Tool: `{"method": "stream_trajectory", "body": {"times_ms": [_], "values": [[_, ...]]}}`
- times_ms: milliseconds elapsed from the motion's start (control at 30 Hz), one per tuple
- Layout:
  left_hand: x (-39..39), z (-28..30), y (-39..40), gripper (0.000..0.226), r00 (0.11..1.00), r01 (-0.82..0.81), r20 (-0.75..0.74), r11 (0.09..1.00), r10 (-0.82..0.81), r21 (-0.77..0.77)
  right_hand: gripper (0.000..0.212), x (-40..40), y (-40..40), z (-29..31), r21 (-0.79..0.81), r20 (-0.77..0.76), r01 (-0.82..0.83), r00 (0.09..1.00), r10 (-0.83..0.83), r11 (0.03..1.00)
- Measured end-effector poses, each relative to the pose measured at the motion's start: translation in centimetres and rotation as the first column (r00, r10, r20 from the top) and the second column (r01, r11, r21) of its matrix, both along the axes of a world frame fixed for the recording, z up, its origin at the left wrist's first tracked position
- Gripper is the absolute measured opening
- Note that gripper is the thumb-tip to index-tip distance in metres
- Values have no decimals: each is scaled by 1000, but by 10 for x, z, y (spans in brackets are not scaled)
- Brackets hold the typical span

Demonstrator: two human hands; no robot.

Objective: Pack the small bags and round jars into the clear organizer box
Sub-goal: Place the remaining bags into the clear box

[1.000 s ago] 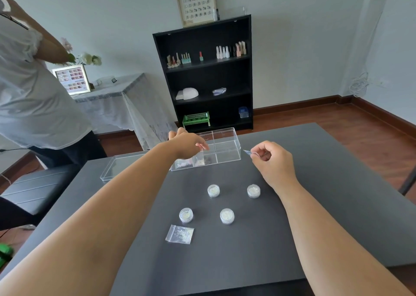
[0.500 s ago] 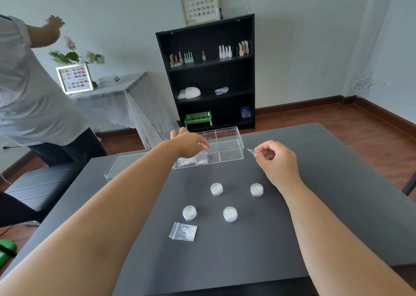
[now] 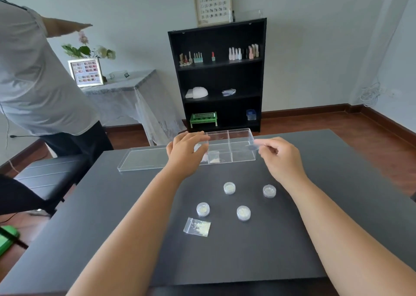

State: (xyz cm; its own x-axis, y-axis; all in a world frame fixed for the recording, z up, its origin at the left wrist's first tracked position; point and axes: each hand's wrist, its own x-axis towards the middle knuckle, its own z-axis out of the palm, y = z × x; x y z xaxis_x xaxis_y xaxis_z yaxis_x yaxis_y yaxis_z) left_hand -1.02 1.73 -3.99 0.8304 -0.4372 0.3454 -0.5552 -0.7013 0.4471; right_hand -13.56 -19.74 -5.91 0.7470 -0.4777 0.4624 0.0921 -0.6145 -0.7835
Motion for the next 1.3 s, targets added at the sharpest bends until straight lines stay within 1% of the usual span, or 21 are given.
{"method": "stream_trajectory", "body": {"times_ms": [67, 167, 233, 300, 400, 467, 667, 800, 967, 1067, 1133, 1167, 1233, 1300], "values": [[-6, -16, 15, 32, 996, -55, 64, 997, 58, -45, 28, 15, 5, 14, -60, -29, -51, 998, 49, 997], [-15, -40, 31, 40, 991, -81, 103, 994, 88, -67, 29, 45, 10, 34, -140, -95, -127, 989, 114, 982], [-19, -52, 38, 46, 994, -85, 57, 993, 90, -78, 29, 64, 13, 41, -193, -166, -146, 979, 115, 970], [-19, -57, 41, 51, 996, -86, -20, 991, 84, -107, 23, 81, 17, 43, -237, -254, -177, 960, 114, 955], [-19, -60, 45, 53, 995, -84, -69, 989, 76, -118, 15, 102, 26, 37, -273, -408, -265, 902, 138, 925], [-20, -61, 46, 52, 996, -70, -59, 992, 64, -109, 14, 109, 33, 32, -295, -493, -288, 863, 114, 911], [-21, -63, 45, 52, 999, -38, -23, 997, 37, -73, 19, 114, 45, 26, -327, -602, -231, 798, -13, 916], [-21, -63, 45, 52, 999, -34, -26, 997, 32, -66, 20, 111, 51, 32, -345, -625, -242, 780, -29, 907], [-21, -63, 45, 52, 999, -32, -26, 997, 30, -72, 21, 109, 54, 41, -349, -693, -238, 716, -79, 907], [-21, -63, 46, 52, 999, -32, -26, 997, 30, -74, 23, 109, 55, 41, -384, -699, -250, 708, -103, 889], [-20, -63, 46, 52, 999, -32, -23, 997, 30, -71, 20, 109, 55, 41, -342, -701, -207, 706, -102, 917], [-20, -63, 46, 52, 999, -31, -21, 997, 30, -71, 20, 108, 54, 41, -334, -694, -192, 713, -103, 923], [-20, -64, 45, 52, 999, -32, -20, 997, 31, -73, 26, 105, 53, 43, -410, -659, -237, 745, -106, 881], [-20, -64, 45, 52, 999, -34, -20, 997, 33, -71, 26, 96, 55, 47, -511, -556, -265, 827, -79, 818]]}}
